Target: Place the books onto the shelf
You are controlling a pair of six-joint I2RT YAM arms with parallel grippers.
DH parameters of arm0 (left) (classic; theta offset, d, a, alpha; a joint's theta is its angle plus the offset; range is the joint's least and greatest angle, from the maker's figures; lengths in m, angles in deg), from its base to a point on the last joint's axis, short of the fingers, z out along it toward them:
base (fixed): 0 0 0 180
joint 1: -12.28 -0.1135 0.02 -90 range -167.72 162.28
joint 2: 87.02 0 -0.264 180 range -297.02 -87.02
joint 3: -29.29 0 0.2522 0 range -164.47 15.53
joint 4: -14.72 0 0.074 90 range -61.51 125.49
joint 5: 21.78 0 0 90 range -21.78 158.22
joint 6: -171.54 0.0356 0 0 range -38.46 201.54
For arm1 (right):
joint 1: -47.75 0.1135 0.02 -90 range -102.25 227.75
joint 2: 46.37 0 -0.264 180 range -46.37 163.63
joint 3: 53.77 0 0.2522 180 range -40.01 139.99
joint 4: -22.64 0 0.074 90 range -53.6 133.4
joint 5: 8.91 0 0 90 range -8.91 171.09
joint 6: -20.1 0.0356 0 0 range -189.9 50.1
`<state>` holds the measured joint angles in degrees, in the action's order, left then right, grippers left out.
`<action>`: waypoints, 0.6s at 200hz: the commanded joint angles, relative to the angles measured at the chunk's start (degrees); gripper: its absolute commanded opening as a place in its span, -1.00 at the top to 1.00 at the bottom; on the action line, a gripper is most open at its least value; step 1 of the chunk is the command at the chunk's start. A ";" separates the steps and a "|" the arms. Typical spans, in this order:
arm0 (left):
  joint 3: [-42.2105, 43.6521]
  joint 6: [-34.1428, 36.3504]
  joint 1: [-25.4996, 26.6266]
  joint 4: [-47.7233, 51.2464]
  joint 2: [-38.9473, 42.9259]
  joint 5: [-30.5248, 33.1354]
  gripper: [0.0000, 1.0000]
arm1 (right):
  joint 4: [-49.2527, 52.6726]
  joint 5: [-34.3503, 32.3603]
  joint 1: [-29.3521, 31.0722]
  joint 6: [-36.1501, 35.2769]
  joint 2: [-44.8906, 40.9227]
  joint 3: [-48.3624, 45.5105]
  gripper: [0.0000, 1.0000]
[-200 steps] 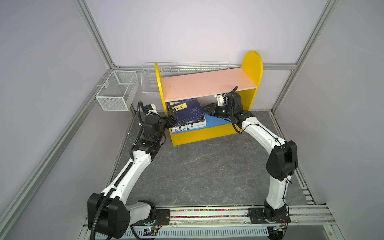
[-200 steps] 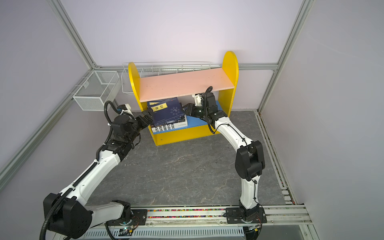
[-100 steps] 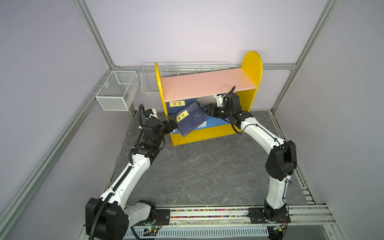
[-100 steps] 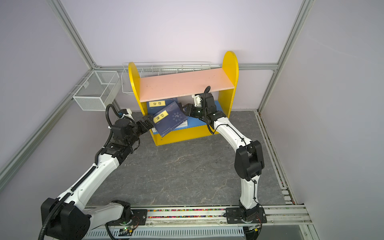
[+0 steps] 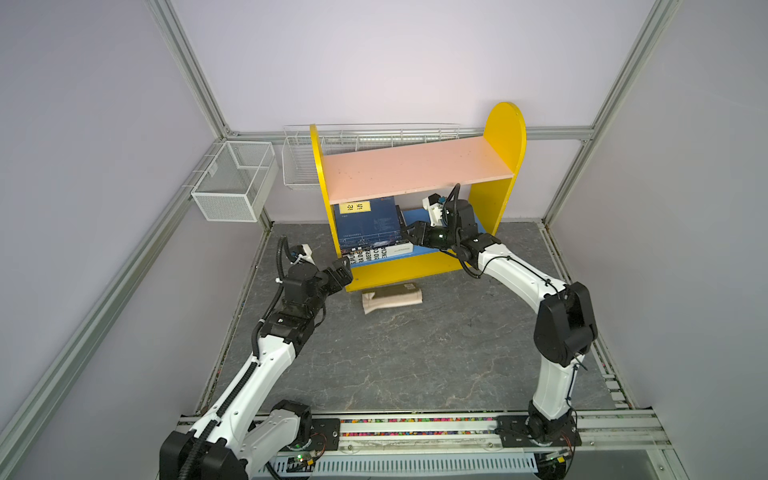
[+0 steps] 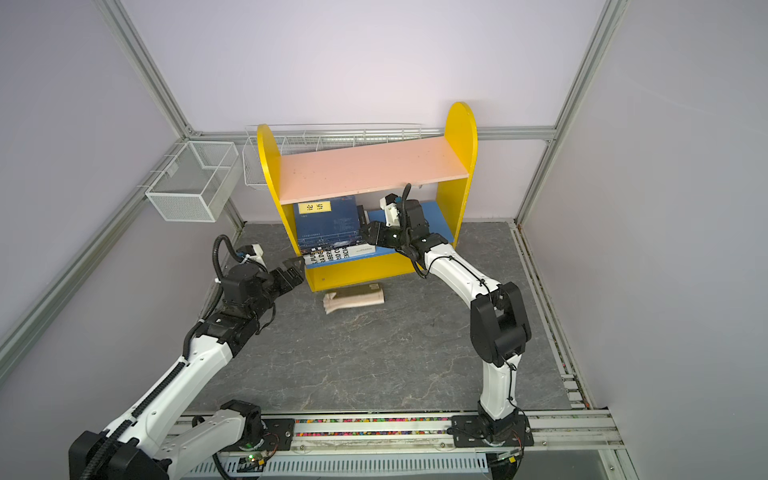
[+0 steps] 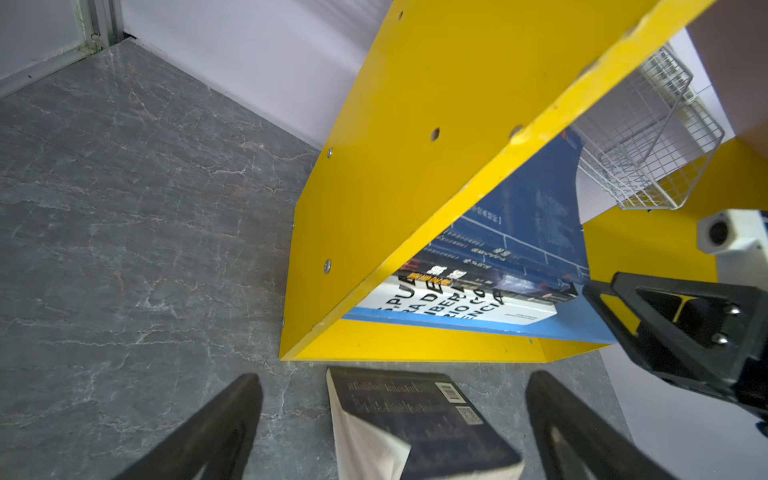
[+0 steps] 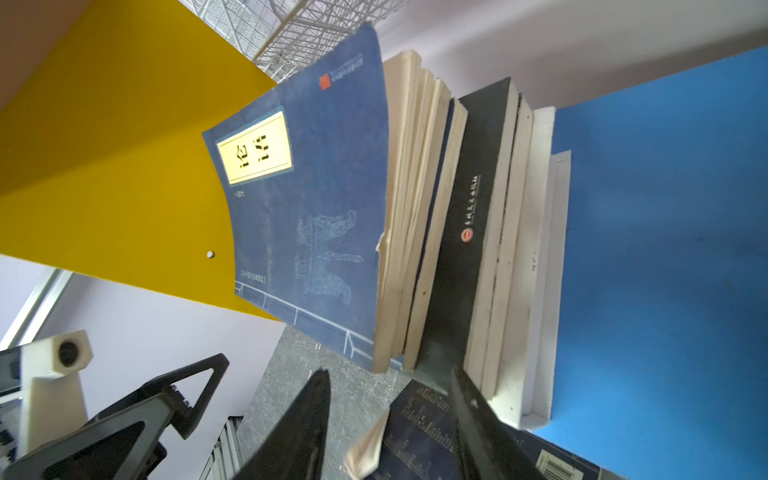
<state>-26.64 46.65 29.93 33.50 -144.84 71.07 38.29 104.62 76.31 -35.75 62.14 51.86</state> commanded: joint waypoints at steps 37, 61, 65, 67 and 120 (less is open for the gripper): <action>5.66 1.70 -0.09 5.18 1.59 -6.20 -1.00 | 2.40 -0.20 0.14 -8.90 -9.50 -11.38 -0.05; 10.70 -1.92 -0.12 6.70 3.10 -9.46 -0.98 | 9.01 -4.51 0.25 -7.56 -14.42 -18.60 -0.09; 11.59 -2.85 -0.03 6.28 3.15 -9.99 -0.97 | 9.50 -5.12 0.26 -6.75 -15.12 -19.98 -0.10; 12.05 -3.24 -0.06 6.00 3.20 -10.26 -0.97 | 9.59 -5.28 0.27 -6.38 -15.46 -20.57 -0.10; 18.21 -10.16 3.75 -4.49 -4.11 -12.92 -0.93 | -0.50 -2.49 1.63 2.50 -12.53 -36.66 -0.25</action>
<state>-8.61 40.14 31.92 35.51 -145.19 60.16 41.92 100.66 77.14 -37.39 45.72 19.28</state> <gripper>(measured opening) 0.969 0.624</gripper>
